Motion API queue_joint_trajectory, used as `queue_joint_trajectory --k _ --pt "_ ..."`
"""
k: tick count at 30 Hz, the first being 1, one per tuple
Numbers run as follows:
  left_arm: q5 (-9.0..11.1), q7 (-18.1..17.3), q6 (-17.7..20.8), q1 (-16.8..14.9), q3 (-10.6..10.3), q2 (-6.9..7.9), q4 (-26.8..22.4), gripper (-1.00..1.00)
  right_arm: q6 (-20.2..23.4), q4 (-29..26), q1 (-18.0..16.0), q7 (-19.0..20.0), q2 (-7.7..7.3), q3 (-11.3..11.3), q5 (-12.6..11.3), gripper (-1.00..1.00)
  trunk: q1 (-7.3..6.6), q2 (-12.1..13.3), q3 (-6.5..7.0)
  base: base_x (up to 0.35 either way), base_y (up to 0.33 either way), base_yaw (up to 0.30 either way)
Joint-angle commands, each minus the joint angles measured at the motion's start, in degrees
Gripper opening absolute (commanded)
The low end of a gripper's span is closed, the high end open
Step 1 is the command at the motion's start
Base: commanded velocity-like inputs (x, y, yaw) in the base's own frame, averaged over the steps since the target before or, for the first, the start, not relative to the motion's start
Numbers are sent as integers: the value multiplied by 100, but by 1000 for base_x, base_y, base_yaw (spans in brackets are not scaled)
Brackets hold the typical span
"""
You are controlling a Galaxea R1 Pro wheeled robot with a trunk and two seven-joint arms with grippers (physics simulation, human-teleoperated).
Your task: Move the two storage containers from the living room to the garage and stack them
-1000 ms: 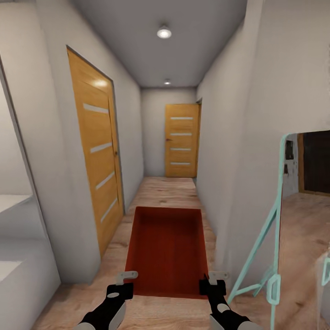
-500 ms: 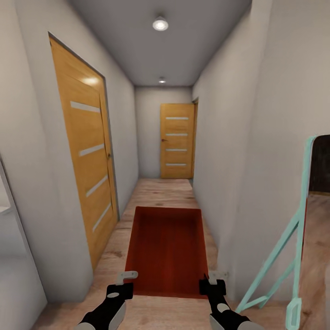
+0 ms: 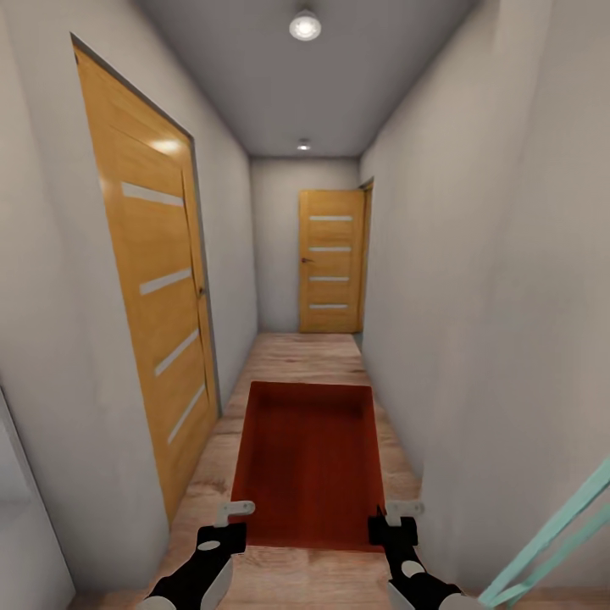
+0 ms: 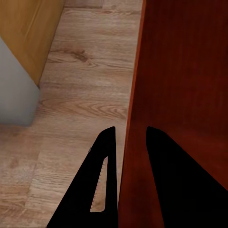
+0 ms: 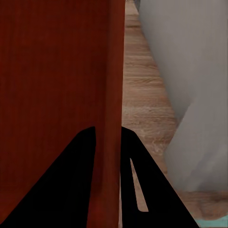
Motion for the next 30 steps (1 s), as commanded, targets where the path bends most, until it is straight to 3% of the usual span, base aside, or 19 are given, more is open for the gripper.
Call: queue_joint_trajectory --k 1,30 --pt "139 28 44 1 -100 1 16 -100 -38 -233 -9 -45 1 47 6 -100 4 -6 -9 316 108 0" --pt "139 28 46 1 -99 -2 16 -100 -38 -233 -9 -45 4 48 6 -100 4 -6 -9 318 98 0"
